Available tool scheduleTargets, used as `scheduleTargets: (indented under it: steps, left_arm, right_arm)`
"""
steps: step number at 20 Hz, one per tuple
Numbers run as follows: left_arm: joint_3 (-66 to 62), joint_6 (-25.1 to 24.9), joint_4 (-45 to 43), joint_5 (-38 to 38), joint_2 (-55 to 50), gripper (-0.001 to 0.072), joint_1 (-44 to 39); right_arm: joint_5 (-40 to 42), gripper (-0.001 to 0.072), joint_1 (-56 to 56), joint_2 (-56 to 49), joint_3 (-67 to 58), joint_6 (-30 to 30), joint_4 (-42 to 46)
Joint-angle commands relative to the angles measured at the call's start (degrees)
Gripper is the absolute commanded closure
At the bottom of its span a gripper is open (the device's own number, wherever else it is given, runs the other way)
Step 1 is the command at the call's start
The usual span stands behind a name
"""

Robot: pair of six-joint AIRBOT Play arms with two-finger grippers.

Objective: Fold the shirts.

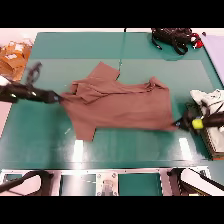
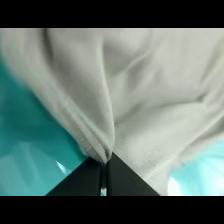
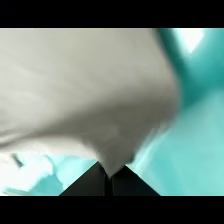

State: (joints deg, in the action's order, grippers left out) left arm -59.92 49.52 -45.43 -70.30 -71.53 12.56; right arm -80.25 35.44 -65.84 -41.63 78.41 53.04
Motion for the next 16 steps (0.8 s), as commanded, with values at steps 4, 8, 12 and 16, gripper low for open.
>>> scheduleTargets:
  steps: [4,8,12,16]
  left_arm:
    - [-25.27,7.32,0.04,-2.1,21.49,0.0685,0.04]
    - [-45.66,11.56,-0.17,-2.27,26.93,0.0685,0.04]
    - [-60.5,16.9,-1.29,-3.3,26.93,0.0684,0.04]
    - [-60.48,21.68,-7.48,-5.66,26.82,0.0684,0.04]
  right_arm:
    - [-2.54,0.0697,-0.33,10.71,-33.59,0.02,-20.41]
    - [6.47,0.0697,-0.04,18.45,-54.36,3.65,-21.73]
    - [10.01,0.0697,3.39,22.86,-67.82,7.56,-15.45]
    - [9.09,0.0696,3.58,23.1,-68.3,9.46,-9.07]
